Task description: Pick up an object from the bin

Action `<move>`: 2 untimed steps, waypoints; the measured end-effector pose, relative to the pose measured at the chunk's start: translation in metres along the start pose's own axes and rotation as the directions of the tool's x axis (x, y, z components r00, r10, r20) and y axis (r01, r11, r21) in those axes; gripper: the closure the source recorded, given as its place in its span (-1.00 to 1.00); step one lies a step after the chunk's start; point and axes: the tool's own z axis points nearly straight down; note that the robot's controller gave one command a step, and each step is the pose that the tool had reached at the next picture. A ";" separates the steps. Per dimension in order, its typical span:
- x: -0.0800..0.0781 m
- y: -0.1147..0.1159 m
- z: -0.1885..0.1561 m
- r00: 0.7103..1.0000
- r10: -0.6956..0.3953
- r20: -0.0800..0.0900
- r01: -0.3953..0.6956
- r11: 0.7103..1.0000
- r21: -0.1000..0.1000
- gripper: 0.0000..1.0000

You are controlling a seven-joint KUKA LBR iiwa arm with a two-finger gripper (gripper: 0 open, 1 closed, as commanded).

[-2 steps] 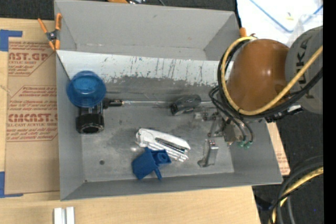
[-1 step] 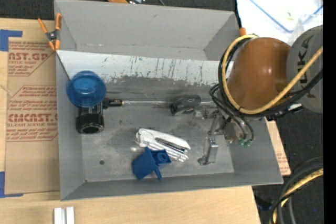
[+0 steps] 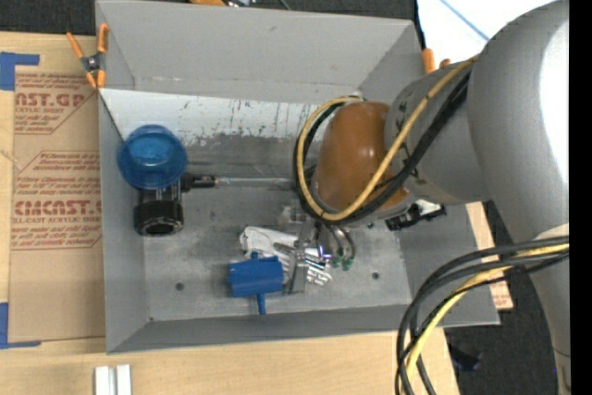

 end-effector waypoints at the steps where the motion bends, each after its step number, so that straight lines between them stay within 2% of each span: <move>1: 0.012 0.015 -0.079 0.996 -0.090 0.017 0.090 0.996 0.002 -1.00; 2: 0.006 0.004 0.005 1.000 -0.010 -0.008 0.010 1.000 0.000 -1.00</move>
Offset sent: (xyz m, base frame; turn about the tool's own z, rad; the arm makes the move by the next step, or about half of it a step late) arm -0.0047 0.0039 -0.0039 -0.0088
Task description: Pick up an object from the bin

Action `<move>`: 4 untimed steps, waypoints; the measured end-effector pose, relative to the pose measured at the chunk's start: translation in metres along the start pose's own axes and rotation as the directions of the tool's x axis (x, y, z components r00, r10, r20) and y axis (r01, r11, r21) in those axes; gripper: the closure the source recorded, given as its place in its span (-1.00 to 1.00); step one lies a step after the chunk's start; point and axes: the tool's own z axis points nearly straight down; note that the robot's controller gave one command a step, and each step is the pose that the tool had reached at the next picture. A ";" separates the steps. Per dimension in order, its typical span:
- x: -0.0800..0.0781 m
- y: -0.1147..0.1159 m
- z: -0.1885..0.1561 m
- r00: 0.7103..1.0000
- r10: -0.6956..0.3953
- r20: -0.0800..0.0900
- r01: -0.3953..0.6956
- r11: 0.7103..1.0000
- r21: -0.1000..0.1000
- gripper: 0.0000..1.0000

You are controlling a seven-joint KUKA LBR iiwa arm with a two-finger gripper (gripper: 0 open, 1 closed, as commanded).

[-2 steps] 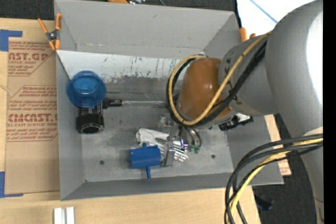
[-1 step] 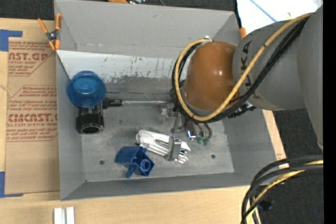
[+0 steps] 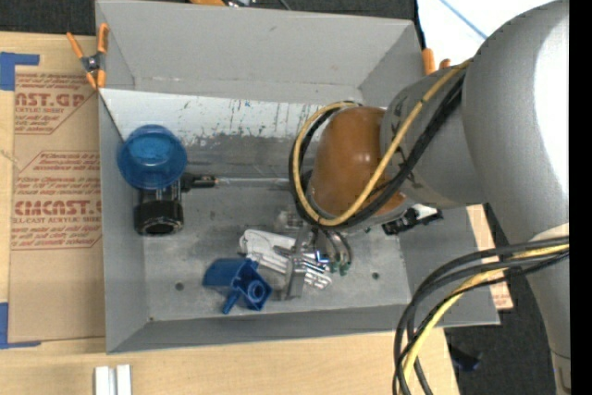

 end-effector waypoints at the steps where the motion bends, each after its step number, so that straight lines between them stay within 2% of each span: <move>1: -0.006 0.005 -0.001 0.983 0.182 0.027 -0.182 0.983 -0.008 -1.00; 2: -0.002 0.001 -0.001 1.000 0.008 0.007 -0.008 1.000 -0.001 1.00; 3: -0.002 0.001 -0.001 1.000 0.008 0.007 -0.008 1.000 -0.001 1.00; 4: 0.001 0.001 -0.013 1.000 0.008 -0.002 -0.008 1.000 0.000 1.00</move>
Offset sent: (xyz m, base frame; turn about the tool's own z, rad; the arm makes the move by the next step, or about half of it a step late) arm 0.0006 0.0003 0.0005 0.0081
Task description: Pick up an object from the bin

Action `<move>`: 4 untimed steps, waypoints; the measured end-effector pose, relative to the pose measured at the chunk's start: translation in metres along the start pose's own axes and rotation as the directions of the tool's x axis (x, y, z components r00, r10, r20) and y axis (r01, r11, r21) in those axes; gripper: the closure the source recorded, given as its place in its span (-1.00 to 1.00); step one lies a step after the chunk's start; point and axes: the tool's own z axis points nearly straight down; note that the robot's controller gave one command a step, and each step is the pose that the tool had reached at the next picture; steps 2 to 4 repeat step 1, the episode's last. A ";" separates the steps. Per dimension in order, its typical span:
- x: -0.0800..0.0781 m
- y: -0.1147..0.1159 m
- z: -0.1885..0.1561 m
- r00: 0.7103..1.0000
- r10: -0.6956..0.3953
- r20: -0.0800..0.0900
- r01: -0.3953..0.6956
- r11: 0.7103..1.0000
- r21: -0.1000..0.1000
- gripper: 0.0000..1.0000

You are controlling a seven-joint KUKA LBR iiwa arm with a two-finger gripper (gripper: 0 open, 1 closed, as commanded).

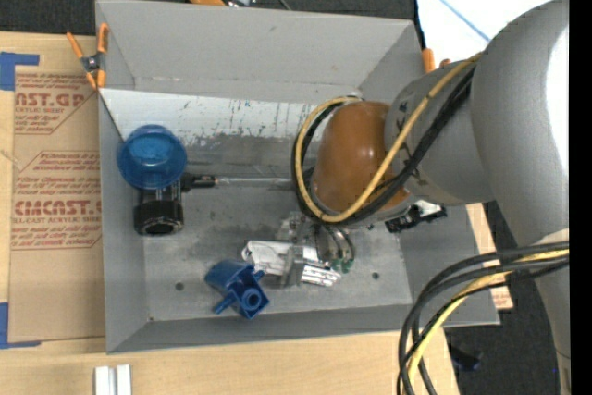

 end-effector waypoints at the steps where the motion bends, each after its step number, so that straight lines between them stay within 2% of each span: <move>1: 0.002 0.000 -0.033 1.000 0.000 -0.005 0.000 1.000 0.000 1.00; 4: 0.002 0.000 -0.033 1.000 0.000 -0.005 0.000 1.000 0.000 1.00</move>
Offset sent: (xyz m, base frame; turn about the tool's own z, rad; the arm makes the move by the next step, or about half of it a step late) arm -0.0013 0.0000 0.0451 -0.0001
